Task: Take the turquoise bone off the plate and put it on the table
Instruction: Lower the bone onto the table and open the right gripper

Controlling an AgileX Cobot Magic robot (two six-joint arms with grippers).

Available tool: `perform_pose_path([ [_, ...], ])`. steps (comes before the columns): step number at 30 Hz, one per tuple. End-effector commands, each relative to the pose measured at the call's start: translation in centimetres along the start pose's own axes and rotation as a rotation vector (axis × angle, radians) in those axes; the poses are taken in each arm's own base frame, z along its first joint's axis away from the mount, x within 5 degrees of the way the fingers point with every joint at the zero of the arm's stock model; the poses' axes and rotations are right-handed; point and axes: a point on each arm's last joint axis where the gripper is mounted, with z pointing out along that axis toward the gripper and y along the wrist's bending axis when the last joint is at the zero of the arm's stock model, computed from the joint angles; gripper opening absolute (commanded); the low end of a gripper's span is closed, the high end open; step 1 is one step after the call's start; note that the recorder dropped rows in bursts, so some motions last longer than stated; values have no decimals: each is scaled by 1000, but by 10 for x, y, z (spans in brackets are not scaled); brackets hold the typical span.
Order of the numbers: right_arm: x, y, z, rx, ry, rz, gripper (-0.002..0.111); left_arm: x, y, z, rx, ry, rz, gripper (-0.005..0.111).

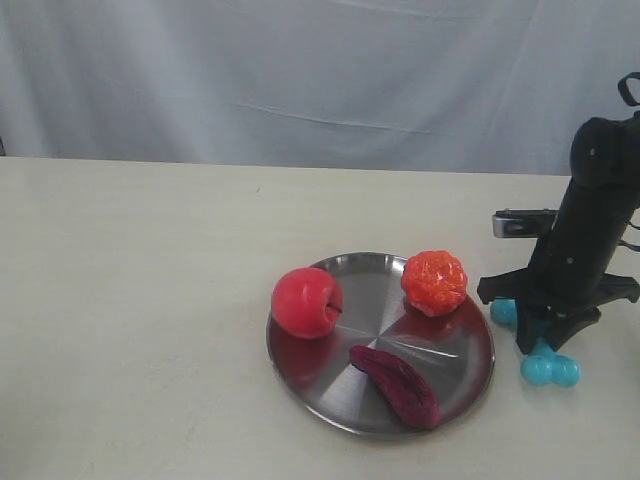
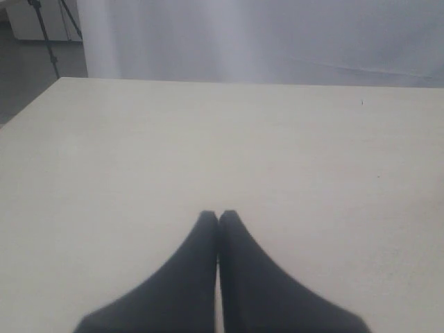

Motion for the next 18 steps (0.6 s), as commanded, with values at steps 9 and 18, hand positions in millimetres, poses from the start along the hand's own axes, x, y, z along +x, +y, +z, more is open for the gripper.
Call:
perform_pose_path([
  [9,-5,-1,0,15,-48,-16,49,0,0,0,8,-4,-4,0],
  [18,-2,0,-23,15,-76,-1,42,0,0,0,8,-4,-4,0],
])
